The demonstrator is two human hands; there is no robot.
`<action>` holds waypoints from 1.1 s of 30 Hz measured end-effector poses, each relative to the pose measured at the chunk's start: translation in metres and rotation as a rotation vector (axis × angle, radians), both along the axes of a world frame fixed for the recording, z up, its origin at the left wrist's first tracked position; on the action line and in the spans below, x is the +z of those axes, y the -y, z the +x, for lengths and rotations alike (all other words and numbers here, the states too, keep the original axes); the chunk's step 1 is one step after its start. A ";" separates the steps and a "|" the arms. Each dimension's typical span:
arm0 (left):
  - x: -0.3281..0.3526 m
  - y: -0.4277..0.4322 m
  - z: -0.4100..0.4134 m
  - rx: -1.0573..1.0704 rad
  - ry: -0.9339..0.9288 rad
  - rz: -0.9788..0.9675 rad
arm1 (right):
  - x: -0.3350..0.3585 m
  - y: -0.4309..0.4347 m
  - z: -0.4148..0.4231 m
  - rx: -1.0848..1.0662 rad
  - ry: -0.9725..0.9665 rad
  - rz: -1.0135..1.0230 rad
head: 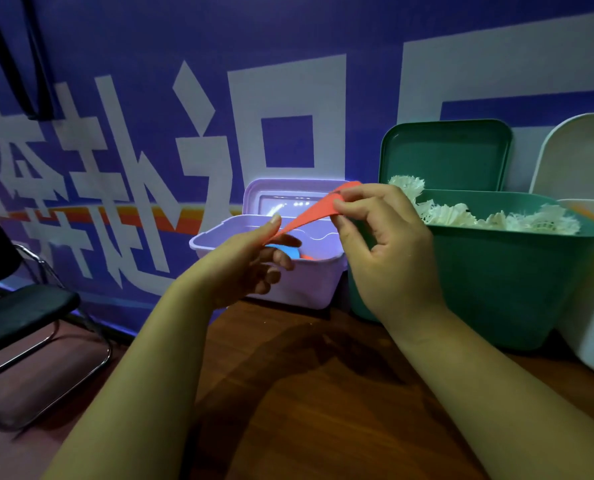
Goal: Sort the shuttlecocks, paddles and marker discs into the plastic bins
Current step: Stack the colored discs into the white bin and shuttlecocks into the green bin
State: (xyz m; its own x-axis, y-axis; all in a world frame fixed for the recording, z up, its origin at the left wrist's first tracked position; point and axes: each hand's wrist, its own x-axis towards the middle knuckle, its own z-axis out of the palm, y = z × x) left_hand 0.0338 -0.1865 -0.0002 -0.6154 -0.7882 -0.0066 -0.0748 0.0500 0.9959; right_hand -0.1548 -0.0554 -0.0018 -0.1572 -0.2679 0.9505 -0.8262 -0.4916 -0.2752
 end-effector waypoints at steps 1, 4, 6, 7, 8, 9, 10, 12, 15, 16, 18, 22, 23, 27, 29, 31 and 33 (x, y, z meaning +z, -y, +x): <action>0.001 -0.001 -0.001 0.005 -0.058 -0.006 | -0.001 0.001 0.000 -0.005 -0.001 0.001; 0.004 0.001 -0.004 0.042 -0.299 -0.042 | -0.005 0.006 -0.002 -0.034 -0.007 0.075; 0.007 0.005 -0.006 0.138 -0.408 -0.024 | -0.008 0.009 -0.003 -0.043 0.014 0.161; 0.009 0.008 -0.009 0.209 -0.442 -0.008 | -0.009 0.010 -0.003 -0.028 0.035 0.200; 0.011 0.010 -0.012 0.278 -0.452 0.009 | -0.010 0.011 -0.003 -0.012 0.050 0.231; 0.012 0.011 -0.016 0.329 -0.434 0.030 | -0.010 0.011 -0.004 -0.005 0.055 0.252; 0.012 0.011 -0.019 0.371 -0.386 0.054 | -0.010 0.010 -0.004 -0.006 0.052 0.266; 0.010 0.011 -0.024 0.461 -0.250 0.098 | -0.009 0.008 -0.007 -0.015 0.044 0.270; 0.005 0.010 -0.024 0.584 -0.066 0.017 | -0.004 0.007 -0.012 -0.029 0.056 0.259; 0.004 0.010 -0.023 0.593 -0.036 -0.032 | -0.003 0.006 -0.013 -0.033 0.063 0.257; 0.004 0.006 -0.022 0.578 -0.023 -0.101 | 0.000 0.005 -0.015 -0.048 0.072 0.251; 0.006 -0.004 -0.025 0.519 0.041 -0.243 | 0.008 -0.002 -0.016 -0.073 0.096 0.311; 0.007 -0.007 -0.028 0.500 0.064 -0.285 | 0.010 -0.006 -0.017 -0.078 0.104 0.348; 0.015 -0.036 -0.048 0.379 0.130 -0.396 | 0.018 -0.031 -0.030 -0.153 0.171 0.468; 0.021 -0.058 -0.065 0.292 0.175 -0.471 | 0.020 -0.051 -0.044 -0.195 0.205 0.500; 0.025 -0.082 -0.085 0.187 0.193 -0.558 | 0.018 -0.078 -0.059 -0.239 0.217 0.526; 0.028 -0.108 -0.106 0.086 0.220 -0.632 | 0.014 -0.107 -0.078 -0.311 0.214 0.540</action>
